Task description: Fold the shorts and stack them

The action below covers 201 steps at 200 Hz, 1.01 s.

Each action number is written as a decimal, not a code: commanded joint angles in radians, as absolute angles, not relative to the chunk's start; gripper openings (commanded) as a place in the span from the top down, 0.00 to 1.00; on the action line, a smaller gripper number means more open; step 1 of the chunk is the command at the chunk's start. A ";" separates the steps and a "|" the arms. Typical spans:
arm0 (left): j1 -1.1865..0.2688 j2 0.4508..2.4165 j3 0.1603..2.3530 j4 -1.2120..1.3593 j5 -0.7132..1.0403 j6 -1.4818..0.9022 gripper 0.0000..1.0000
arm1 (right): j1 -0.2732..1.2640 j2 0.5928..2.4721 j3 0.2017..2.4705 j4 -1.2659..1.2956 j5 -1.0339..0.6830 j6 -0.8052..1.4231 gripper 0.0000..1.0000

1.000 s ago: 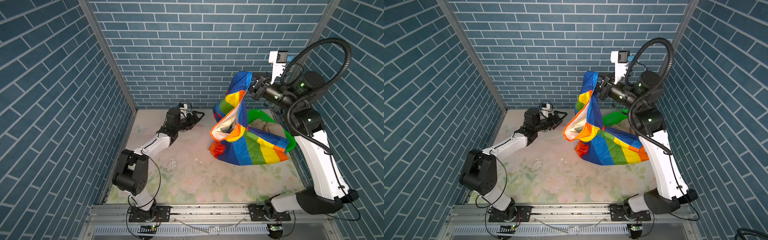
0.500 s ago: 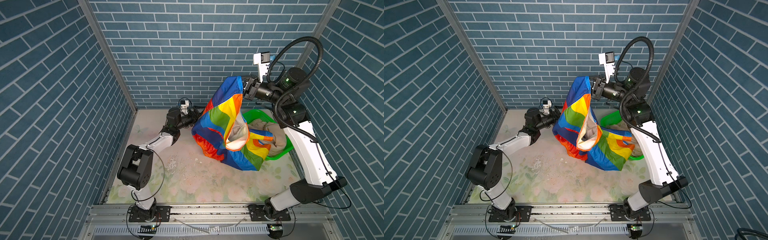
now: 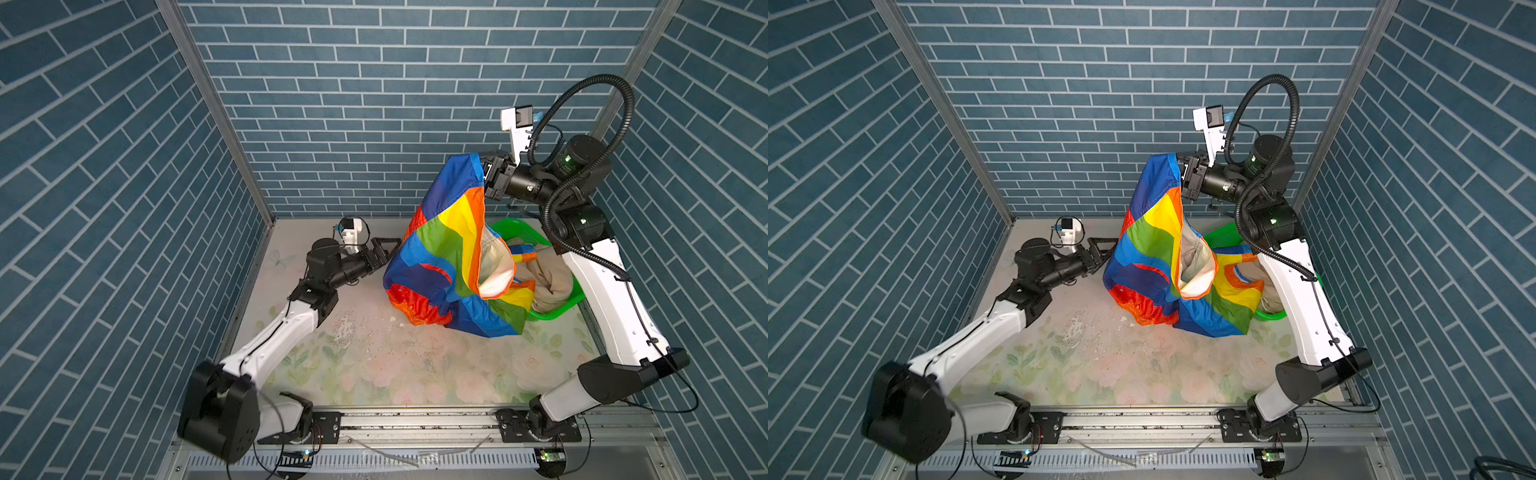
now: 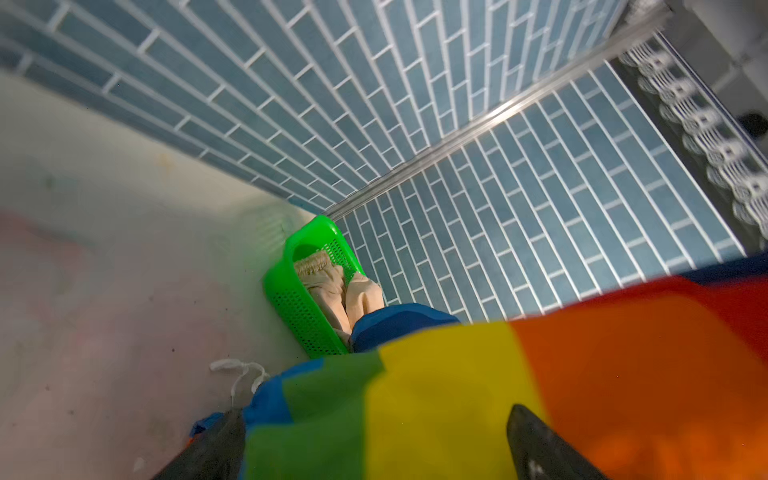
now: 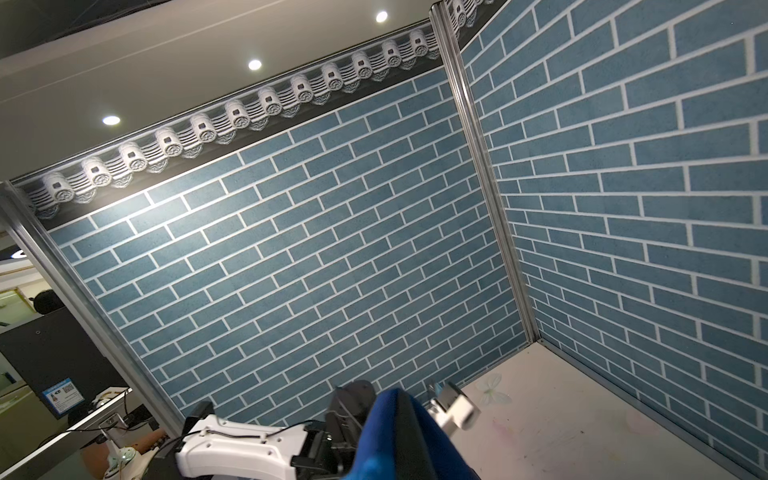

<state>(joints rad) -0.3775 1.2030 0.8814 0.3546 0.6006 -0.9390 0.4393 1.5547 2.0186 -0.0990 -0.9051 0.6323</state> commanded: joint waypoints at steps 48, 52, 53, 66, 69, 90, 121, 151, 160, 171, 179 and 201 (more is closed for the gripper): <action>-0.377 1.092 0.801 0.158 0.614 -0.640 0.02 | 0.439 1.558 2.023 -0.048 -0.942 0.672 1.00; -0.377 1.094 0.797 0.164 0.626 -0.639 0.02 | 0.439 1.558 2.025 -0.048 -0.942 0.672 1.00; -0.376 1.094 0.795 0.168 0.629 -0.639 0.02 | 0.439 1.558 2.025 -0.048 -0.942 0.672 1.00; -0.377 1.099 0.783 0.188 0.654 -0.636 0.01 | 0.439 1.560 2.031 -0.051 -0.947 0.676 1.00; -0.377 1.099 0.781 0.189 0.653 -0.634 0.01 | 0.439 1.560 2.032 -0.051 -0.949 0.677 1.00; -0.377 1.135 0.788 0.157 0.623 -0.601 0.00 | 0.440 1.563 2.033 -0.044 -0.952 0.688 1.00; -0.383 1.272 0.848 0.254 0.688 -0.638 0.19 | 0.440 1.569 2.028 -0.031 -0.943 0.701 1.00; -0.390 1.397 0.929 0.318 0.760 -0.700 0.82 | 0.439 1.584 2.035 -0.053 -0.928 0.692 1.00; -0.391 1.414 0.946 0.312 0.765 -0.705 0.94 | 0.439 1.590 2.045 -0.074 -0.919 0.678 1.00; -0.390 1.421 0.961 0.300 0.760 -0.701 1.00 | 0.438 1.599 2.064 -0.113 -0.904 0.651 1.00; -0.390 1.419 0.977 0.260 0.735 -0.679 1.00 | 0.437 1.607 2.080 -0.154 -0.877 0.622 1.00; -0.377 1.416 1.102 -0.004 0.590 -0.552 1.00 | 0.432 1.652 2.161 -0.322 -0.743 0.508 1.00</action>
<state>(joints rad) -0.3870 1.4315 0.9737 0.1898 0.7002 -0.6678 0.4389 1.6142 2.0560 -0.1757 -0.8745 0.6258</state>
